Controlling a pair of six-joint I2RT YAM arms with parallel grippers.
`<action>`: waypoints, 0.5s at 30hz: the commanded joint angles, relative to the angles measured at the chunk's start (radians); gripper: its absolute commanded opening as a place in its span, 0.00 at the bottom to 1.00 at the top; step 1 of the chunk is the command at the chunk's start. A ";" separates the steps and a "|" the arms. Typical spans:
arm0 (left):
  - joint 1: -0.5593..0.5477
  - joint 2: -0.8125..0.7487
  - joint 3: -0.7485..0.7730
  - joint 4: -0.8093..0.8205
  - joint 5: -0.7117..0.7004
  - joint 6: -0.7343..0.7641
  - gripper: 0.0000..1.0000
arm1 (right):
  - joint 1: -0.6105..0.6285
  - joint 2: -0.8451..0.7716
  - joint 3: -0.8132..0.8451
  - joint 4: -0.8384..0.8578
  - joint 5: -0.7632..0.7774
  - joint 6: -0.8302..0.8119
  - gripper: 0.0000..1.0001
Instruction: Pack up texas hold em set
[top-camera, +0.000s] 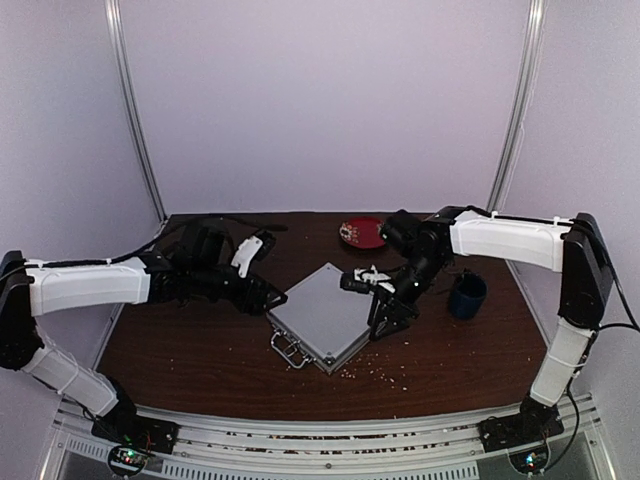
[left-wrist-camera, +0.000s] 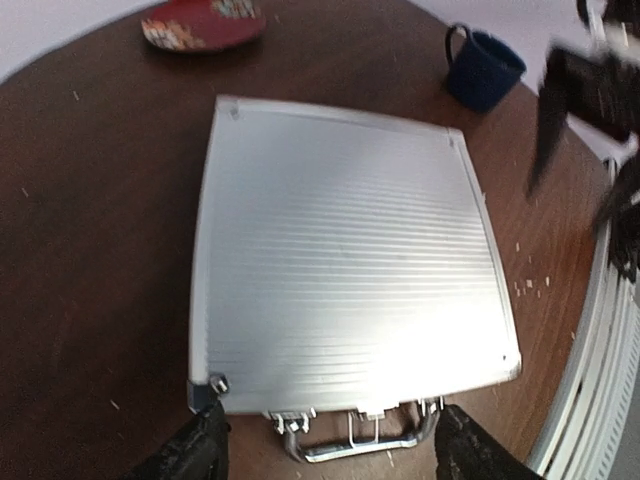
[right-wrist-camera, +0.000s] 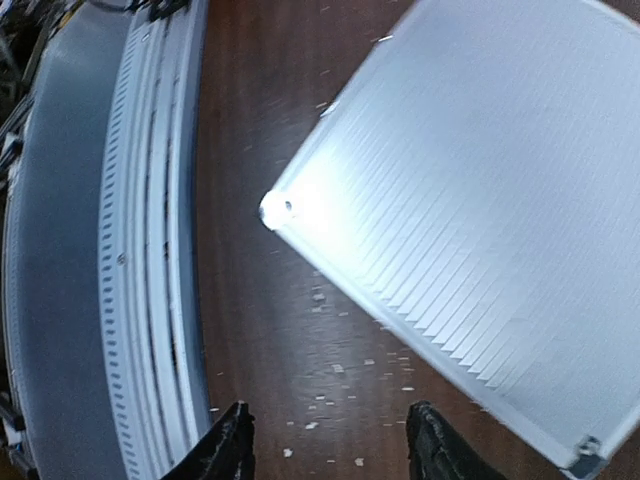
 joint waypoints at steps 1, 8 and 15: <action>-0.028 -0.022 -0.089 -0.009 0.129 -0.019 0.72 | -0.112 -0.034 0.026 0.249 0.069 0.163 0.52; -0.083 0.095 -0.071 -0.025 0.133 -0.033 0.72 | -0.185 0.035 0.013 0.459 0.067 0.312 0.52; -0.093 0.208 -0.010 -0.005 0.148 -0.032 0.71 | -0.183 0.039 -0.023 0.479 0.040 0.304 0.51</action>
